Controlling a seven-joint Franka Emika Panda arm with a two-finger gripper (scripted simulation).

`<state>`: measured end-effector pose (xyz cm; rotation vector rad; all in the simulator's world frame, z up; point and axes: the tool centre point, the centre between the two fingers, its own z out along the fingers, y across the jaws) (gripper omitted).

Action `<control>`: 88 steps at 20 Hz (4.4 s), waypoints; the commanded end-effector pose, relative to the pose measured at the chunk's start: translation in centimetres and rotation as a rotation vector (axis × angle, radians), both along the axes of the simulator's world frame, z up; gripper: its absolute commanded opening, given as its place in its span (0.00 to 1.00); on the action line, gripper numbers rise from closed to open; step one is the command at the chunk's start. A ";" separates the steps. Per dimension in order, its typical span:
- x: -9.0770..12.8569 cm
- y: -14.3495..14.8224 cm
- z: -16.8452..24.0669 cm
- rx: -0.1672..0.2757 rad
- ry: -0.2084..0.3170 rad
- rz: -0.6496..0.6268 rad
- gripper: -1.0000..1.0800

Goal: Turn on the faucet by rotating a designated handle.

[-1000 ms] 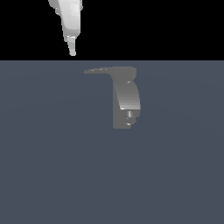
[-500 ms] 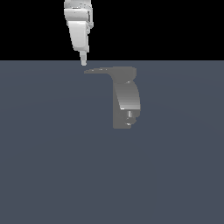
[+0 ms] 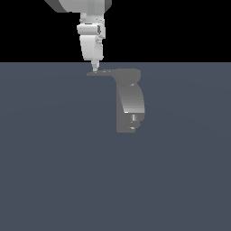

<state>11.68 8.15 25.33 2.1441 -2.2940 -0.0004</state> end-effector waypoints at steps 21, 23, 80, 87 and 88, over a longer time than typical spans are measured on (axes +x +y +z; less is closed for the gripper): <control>0.2 -0.7 -0.5 0.001 -0.001 -0.051 0.00; -0.3 -0.6 -0.5 0.001 -0.001 -0.051 0.00; -14.8 -3.2 -0.5 0.001 -0.003 -0.052 0.00; -16.7 -4.5 -0.5 0.001 -0.002 -0.051 0.00; -17.0 -4.7 -0.5 0.001 -0.002 -0.051 0.00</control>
